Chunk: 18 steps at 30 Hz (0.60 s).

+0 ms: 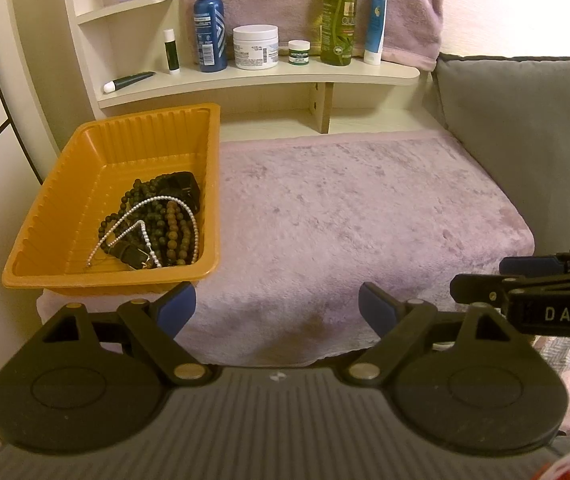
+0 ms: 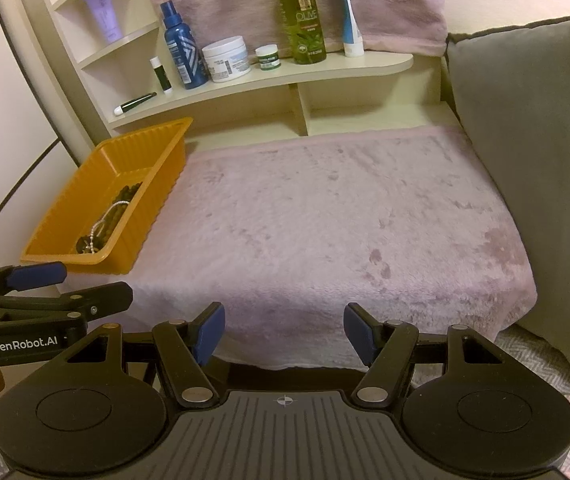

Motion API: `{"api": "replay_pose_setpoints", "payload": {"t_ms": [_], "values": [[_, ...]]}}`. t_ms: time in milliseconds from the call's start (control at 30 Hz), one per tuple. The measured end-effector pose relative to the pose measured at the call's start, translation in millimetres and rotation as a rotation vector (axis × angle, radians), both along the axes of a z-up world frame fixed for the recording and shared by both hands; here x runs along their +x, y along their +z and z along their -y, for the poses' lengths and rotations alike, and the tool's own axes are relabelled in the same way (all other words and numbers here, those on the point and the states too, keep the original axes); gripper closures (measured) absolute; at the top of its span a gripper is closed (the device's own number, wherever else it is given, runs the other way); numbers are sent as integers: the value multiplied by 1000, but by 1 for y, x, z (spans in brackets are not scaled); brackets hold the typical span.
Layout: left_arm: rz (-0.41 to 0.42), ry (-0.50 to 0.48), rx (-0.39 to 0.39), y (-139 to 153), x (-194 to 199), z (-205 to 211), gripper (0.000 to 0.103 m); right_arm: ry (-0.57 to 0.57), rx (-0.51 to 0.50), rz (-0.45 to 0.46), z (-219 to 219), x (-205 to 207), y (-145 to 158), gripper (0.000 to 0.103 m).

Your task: Organize jewelry

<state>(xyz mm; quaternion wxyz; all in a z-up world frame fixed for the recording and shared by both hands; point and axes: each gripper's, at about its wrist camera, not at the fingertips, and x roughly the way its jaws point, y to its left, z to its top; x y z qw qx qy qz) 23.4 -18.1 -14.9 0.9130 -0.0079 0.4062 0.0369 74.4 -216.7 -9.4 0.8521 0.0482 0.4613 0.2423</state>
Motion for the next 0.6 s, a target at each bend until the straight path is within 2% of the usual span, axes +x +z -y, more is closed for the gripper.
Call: {"api": "replay_pose_setpoints", "payload": {"t_ms": [600], "values": [[3,2,-4,0,0,0,16,10,-4,2,-3,0,0,37]]}}
